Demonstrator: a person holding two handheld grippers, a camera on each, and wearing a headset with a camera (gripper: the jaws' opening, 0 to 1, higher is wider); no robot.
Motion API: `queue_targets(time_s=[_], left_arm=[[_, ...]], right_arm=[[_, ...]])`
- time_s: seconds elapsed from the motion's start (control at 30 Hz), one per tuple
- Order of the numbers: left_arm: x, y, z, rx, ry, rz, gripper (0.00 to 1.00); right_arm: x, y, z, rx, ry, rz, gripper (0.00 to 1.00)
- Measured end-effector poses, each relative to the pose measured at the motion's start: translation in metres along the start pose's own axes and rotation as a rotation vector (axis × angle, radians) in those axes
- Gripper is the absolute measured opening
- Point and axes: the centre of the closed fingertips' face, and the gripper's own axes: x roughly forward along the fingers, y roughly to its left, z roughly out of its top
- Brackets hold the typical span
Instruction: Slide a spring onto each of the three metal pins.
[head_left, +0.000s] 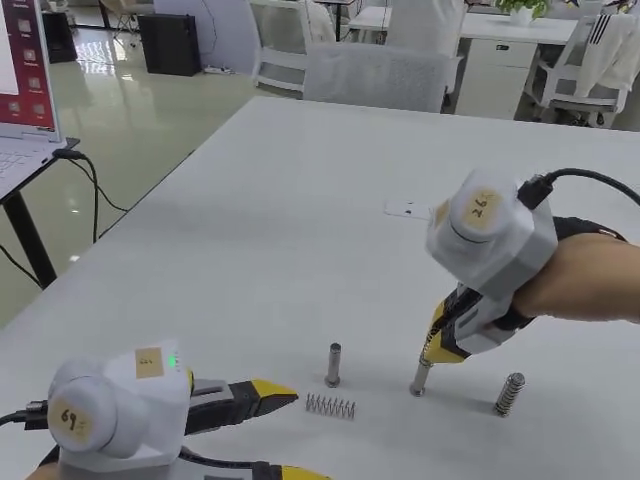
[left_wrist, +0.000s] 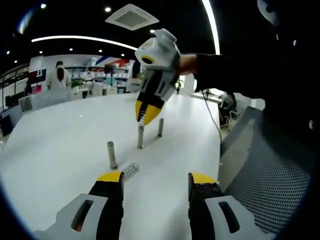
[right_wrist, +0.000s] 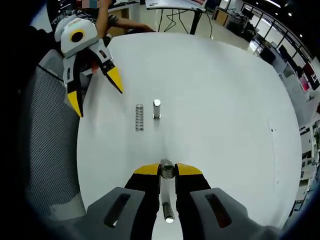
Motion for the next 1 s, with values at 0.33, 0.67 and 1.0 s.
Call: queue_targets(time_s=[0.33,0.67,1.0], left_arm=[[0.0,0.001,0.0,0.0,0.001,0.0,0.45],[-0.001,0.001,-0.001,-0.002,0.002,0.004,0.45],[-0.001,0.001,-0.001,-0.001,0.003,0.005,0.45]], right_arm=[[0.022,0.002,-0.007,0.003,0.035,0.007,0.08],[0.038,0.004,-0.015,0.023,0.056,0.02,0.08],[0.041,0.004,-0.015,0.027,0.055,0.02,0.09]])
